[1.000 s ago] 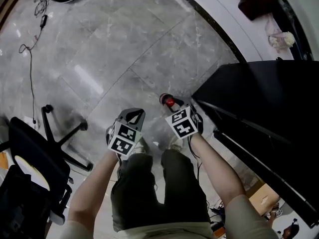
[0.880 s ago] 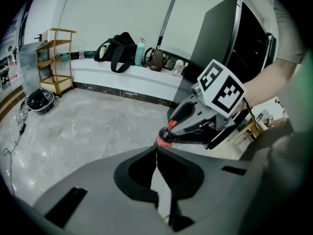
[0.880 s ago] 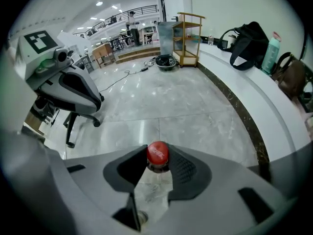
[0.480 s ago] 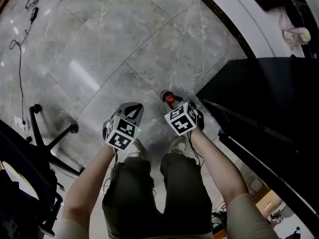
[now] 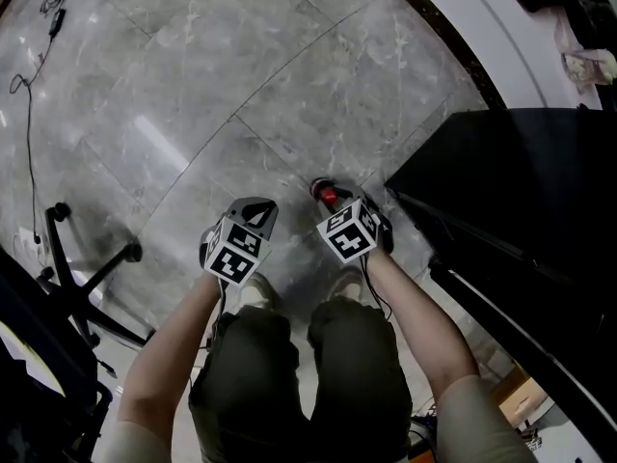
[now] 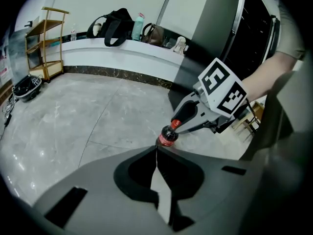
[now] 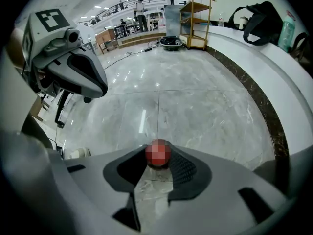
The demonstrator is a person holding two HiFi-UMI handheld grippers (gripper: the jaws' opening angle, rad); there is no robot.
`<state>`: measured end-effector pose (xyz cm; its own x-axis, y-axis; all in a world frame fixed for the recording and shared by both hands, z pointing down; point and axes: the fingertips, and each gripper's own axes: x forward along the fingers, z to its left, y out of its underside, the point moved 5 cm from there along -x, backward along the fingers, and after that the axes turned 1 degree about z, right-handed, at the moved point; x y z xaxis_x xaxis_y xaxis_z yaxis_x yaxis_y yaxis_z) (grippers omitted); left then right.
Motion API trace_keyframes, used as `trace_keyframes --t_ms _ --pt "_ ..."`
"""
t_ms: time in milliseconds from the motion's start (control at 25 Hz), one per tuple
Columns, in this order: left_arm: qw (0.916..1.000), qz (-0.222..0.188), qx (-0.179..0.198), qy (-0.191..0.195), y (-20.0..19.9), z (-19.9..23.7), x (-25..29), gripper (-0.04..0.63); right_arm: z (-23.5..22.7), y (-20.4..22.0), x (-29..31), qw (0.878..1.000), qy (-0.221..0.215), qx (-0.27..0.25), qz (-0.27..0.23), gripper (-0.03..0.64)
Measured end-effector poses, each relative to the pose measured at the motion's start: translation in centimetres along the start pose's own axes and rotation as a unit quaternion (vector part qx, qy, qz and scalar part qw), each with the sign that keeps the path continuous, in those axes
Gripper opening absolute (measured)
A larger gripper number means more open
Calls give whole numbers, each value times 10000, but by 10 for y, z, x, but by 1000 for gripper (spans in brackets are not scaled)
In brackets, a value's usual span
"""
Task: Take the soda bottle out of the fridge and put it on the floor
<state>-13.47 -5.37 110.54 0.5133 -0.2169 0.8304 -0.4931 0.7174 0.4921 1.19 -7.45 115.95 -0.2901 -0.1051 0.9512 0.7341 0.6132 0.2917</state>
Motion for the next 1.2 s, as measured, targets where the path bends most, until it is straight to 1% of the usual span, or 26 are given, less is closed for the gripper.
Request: trace_keyframes --t_ms 120,280,480,600,680,760,840,880,1000,1080,1200 --pt "9999 77 79 -27 3 0 9 8 -1 7 7 10000 -36 40 -9 118" --pt "9998 160 140 -19 7 -3 17 8 -1 12 13 9994 -235 232 -91 121" --pt "9992 249 203 -252 7 0 23 8 -1 10 15 9995 -202 -144 -212 121" --pt "9992 246 203 -224 7 -1 23 8 1 9 16 9994 -124 -256 -217 123" --pt "9990 237 332 -168 6 -4 24 8 -2 10 16 9995 -29 -199 -232 123" --pt "9986 265 445 -130 7 -8 25 8 -4 13 17 9997 -22 -103 -242 123" --pt "9984 302 461 -103 9 -11 27 8 -2 16 19 9997 -84 -27 -239 130" --pt "9984 321 452 -77 9 -12 27 8 -1 18 19 9997 -92 -9 -238 145" --pt "9980 383 495 1 11 -14 26 8 0 18 17 9995 -67 71 -304 144" --pt "9977 418 542 -17 11 -14 21 8 -1 17 12 9993 -84 137 -348 144" --pt "9958 520 749 -100 6 -14 14 8 -5 17 3 9993 -94 228 -266 146"
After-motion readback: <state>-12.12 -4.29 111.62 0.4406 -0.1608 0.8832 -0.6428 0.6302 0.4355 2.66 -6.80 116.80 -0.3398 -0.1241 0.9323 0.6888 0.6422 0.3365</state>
